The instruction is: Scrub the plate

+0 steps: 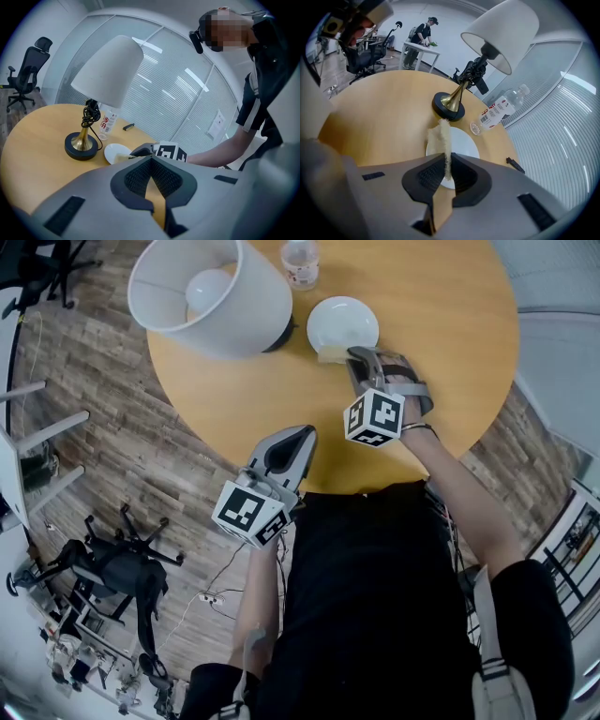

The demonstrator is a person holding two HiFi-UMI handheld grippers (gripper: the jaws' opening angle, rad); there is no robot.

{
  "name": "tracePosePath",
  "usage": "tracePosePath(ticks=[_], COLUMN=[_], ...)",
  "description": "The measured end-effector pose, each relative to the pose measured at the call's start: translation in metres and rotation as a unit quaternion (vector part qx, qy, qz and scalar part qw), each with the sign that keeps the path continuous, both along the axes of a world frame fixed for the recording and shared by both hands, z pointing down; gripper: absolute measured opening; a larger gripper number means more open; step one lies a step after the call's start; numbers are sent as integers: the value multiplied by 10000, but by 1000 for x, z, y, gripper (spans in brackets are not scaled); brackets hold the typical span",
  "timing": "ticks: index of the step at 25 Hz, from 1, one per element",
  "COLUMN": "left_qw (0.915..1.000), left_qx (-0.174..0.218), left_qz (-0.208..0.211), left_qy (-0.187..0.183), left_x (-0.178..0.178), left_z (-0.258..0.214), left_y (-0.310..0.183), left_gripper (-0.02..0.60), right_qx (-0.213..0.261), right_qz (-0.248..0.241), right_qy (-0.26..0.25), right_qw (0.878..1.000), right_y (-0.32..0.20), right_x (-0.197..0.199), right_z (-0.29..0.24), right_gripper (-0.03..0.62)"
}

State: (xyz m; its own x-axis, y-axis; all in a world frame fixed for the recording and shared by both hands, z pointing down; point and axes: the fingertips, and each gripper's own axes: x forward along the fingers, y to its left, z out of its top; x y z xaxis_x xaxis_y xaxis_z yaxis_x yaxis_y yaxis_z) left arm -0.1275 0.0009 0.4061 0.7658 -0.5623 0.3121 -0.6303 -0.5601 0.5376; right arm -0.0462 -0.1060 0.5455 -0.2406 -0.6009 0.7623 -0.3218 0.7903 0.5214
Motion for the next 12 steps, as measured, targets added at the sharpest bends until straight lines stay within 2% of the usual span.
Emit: tracePosePath(ticks=[8, 12], left_qw=[10000, 10000], left_qx=[-32, -37], left_qz=[61, 13], left_qy=[-24, -48], left_x=[5, 3], left_z=[-2, -2], left_y=[-2, -10], left_gripper=[11, 11], right_qx=[-263, -291], right_qz=[100, 322], right_qy=[207, 271], right_qw=[9994, 9987], right_y=[-17, -41], right_x=[15, 30], right_z=[12, 19], right_gripper=[29, 29])
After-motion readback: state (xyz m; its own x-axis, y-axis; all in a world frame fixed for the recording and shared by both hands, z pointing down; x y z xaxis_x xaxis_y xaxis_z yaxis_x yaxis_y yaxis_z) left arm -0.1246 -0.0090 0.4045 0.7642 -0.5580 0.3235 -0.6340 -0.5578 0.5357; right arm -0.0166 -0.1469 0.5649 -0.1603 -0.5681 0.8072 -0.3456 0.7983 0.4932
